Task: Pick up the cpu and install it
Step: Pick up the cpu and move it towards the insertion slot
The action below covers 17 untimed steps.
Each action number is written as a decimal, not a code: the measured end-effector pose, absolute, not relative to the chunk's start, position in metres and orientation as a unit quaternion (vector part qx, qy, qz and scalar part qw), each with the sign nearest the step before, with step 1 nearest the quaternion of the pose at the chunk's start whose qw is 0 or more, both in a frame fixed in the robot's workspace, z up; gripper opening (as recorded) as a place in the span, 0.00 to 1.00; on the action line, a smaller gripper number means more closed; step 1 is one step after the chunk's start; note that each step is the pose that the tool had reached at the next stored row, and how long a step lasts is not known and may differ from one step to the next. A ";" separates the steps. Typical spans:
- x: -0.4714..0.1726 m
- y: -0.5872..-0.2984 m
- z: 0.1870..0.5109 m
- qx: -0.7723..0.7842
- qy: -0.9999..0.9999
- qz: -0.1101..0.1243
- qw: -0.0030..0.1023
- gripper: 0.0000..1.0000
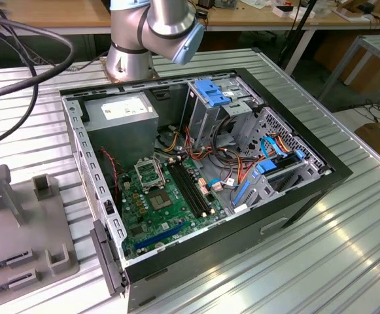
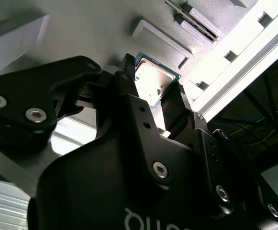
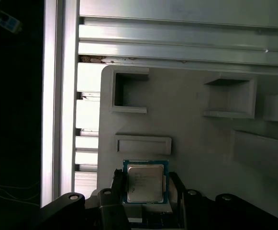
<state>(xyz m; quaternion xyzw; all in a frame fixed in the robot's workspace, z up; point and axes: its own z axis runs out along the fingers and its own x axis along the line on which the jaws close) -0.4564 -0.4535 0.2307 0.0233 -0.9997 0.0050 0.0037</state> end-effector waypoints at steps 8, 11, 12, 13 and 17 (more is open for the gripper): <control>-0.456 -0.454 0.239 0.023 -1.000 0.005 0.004 0.47; -0.456 -0.454 0.246 0.023 -1.000 0.005 0.004 0.47; -0.456 -0.454 0.250 0.023 -1.000 0.005 0.004 0.47; -0.456 -0.454 0.252 0.023 -1.000 0.005 0.004 0.47; -0.456 -0.454 0.257 0.023 -1.000 0.005 0.004 0.47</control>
